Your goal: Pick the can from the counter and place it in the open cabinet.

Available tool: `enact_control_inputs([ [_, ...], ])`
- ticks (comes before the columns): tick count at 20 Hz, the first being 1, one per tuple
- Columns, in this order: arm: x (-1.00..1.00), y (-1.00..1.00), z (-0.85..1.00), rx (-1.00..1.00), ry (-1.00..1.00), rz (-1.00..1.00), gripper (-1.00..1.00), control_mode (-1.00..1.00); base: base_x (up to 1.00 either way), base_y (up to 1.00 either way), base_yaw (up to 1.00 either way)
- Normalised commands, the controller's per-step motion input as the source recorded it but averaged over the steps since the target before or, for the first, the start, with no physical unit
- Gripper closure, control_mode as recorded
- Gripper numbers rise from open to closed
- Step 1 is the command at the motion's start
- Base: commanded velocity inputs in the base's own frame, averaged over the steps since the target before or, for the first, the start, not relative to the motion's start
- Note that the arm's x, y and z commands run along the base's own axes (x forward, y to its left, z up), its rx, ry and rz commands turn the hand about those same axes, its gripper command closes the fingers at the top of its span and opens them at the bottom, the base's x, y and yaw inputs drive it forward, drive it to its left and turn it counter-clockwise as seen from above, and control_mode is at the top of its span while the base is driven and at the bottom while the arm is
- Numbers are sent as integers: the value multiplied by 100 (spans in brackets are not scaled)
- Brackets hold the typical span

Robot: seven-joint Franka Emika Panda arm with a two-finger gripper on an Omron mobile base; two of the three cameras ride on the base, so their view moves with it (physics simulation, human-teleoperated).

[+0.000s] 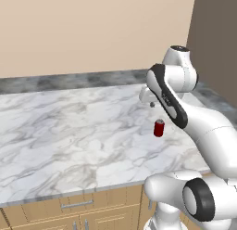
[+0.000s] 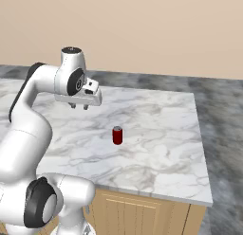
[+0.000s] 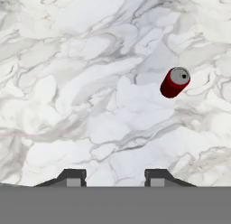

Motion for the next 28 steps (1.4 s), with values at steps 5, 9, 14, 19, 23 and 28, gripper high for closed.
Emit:
enact_control_inputs([
  [5, -3, -22, 0, 0, -1, 5, -100, -100, 0, 0, 0],
  [9, -16, -62, -9, 0, 0, 29, -100, -100, 0, 0, 0],
  [14, -16, -56, -20, 0, 0, 36, -100, -100, 0, 0, 0],
  [19, -6, -39, -31, 0, 0, 34, -100, -100, 0, 0, 0],
  [23, 0, -3, -39, 0, 0, 22, -100, -100, 0, 0, 0],
  [28, 18, 0, -32, -7, -4, 7, -100, -100, 0, 0, 0],
])
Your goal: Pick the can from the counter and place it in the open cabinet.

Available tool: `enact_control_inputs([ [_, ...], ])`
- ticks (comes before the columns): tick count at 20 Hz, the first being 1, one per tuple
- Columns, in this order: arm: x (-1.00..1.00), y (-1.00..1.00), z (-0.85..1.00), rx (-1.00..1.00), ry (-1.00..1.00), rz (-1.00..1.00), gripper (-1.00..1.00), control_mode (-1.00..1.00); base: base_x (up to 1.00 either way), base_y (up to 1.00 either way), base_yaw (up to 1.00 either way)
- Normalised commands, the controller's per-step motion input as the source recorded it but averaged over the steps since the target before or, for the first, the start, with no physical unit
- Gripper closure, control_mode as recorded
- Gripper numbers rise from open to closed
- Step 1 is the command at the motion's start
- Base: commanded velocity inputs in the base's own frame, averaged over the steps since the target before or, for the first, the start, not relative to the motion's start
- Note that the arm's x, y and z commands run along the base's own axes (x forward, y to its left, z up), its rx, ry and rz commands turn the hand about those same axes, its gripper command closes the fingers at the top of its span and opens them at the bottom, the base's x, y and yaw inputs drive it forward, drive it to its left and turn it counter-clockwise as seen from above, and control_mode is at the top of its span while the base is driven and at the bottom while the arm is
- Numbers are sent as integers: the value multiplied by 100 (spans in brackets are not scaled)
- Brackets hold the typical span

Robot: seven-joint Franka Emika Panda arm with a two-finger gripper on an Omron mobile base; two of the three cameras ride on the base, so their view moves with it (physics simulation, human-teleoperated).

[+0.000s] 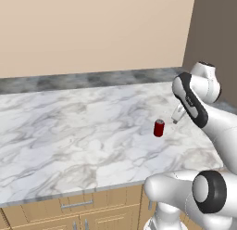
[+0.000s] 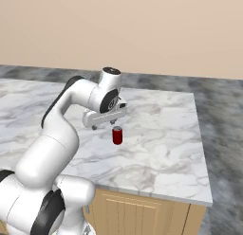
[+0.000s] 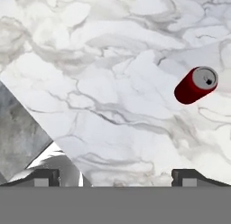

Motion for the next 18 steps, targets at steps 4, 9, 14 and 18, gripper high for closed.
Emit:
enact_control_inputs([
  [4, 31, 0, -29, -7, -10, 0, -100, -100, 0, 0, 0],
  [9, 39, 0, -28, -5, -6, 0, -100, -100, 0, 0, 0],
  [14, 50, 0, -24, 0, -1, 0, -100, -100, 0, 0, 0],
  [18, 54, 0, -17, 0, 0, -2, -100, -100, 0, 0, 0],
])
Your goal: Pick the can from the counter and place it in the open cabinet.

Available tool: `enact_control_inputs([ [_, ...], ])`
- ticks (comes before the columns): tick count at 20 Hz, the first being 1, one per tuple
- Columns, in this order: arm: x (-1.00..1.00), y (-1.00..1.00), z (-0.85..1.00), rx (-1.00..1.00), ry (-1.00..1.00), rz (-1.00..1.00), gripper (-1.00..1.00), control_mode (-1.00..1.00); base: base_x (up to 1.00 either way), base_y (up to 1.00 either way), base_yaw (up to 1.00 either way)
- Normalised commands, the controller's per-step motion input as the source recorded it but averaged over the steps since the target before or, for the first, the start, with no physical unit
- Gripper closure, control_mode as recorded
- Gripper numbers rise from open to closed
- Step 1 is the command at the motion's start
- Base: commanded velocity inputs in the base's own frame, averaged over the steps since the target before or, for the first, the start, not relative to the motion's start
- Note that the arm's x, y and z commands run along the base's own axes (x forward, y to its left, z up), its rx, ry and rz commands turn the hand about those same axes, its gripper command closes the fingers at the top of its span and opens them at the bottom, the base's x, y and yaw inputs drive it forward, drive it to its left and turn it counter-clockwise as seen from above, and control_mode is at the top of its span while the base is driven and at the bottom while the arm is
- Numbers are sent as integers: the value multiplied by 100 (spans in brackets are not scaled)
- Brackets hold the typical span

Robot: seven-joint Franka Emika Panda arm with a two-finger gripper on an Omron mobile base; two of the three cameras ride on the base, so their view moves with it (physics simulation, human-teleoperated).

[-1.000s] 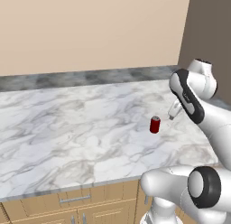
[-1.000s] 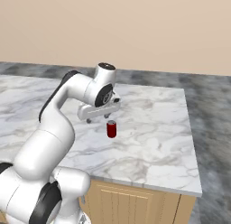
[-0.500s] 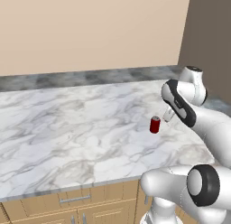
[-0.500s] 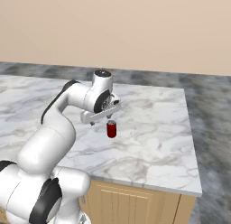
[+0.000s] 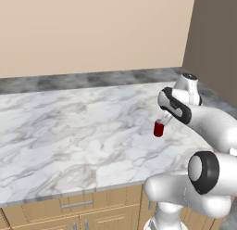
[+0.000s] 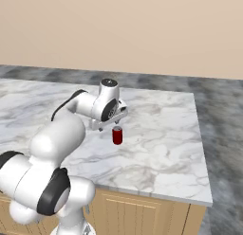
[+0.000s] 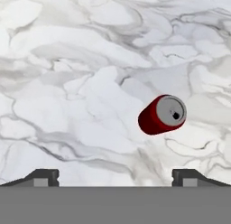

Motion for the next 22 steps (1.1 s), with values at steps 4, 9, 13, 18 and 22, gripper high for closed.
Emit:
enact_control_inputs([
  [4, 51, 0, -12, 0, 0, -2, -100, -100, 0, 0, 0],
  [9, 49, 0, -10, 0, 0, -2, -100, -100, 0, 0, 0],
  [13, 8, 0, -1, 0, 0, 0, -100, -100, 0, 0, 0],
  [18, 0, 0, 0, 1, 0, -2, -100, -100, 0, 0, 0],
  [22, 0, 0, -1, 5, 0, -18, -100, -100, 0, 0, 0],
])
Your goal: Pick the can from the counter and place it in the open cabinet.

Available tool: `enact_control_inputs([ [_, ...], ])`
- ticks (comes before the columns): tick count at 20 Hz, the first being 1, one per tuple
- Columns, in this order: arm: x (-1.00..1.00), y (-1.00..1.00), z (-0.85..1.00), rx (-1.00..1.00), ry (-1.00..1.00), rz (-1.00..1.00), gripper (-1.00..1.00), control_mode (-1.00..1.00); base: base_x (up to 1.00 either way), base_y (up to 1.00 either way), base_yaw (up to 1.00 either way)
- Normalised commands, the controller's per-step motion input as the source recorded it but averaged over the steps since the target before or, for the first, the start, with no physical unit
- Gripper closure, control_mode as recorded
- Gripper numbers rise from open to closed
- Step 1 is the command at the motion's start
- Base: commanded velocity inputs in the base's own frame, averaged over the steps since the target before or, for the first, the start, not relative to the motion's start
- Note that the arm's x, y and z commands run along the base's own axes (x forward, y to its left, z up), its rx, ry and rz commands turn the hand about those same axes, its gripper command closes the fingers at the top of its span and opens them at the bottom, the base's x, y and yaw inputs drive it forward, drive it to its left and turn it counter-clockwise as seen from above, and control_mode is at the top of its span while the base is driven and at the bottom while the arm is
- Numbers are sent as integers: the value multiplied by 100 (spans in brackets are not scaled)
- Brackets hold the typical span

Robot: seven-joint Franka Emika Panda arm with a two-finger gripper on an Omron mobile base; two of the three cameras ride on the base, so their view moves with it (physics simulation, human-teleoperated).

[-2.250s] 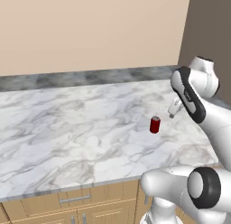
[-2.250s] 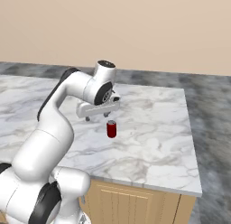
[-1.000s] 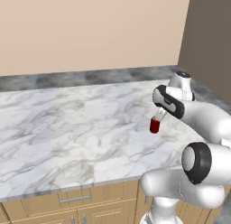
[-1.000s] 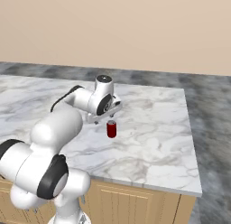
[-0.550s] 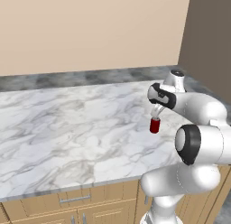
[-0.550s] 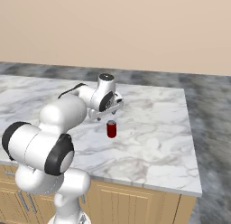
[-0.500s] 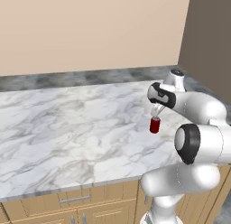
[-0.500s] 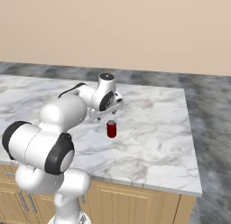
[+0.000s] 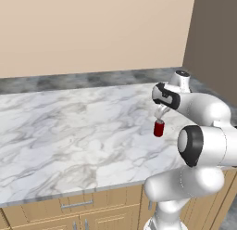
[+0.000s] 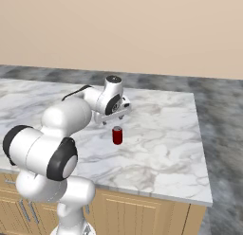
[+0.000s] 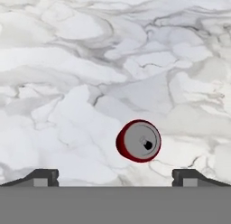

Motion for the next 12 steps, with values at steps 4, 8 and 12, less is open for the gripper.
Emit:
enact_control_inputs([
  [4, 3, 0, -1, 3, 0, -22, -100, -100, 0, 0, 0],
  [8, 0, 0, -1, 4, 0, -27, -100, -100, 0, 0, 0],
  [12, 0, 0, -2, 3, 0, -29, -100, -100, 0, 0, 0],
])
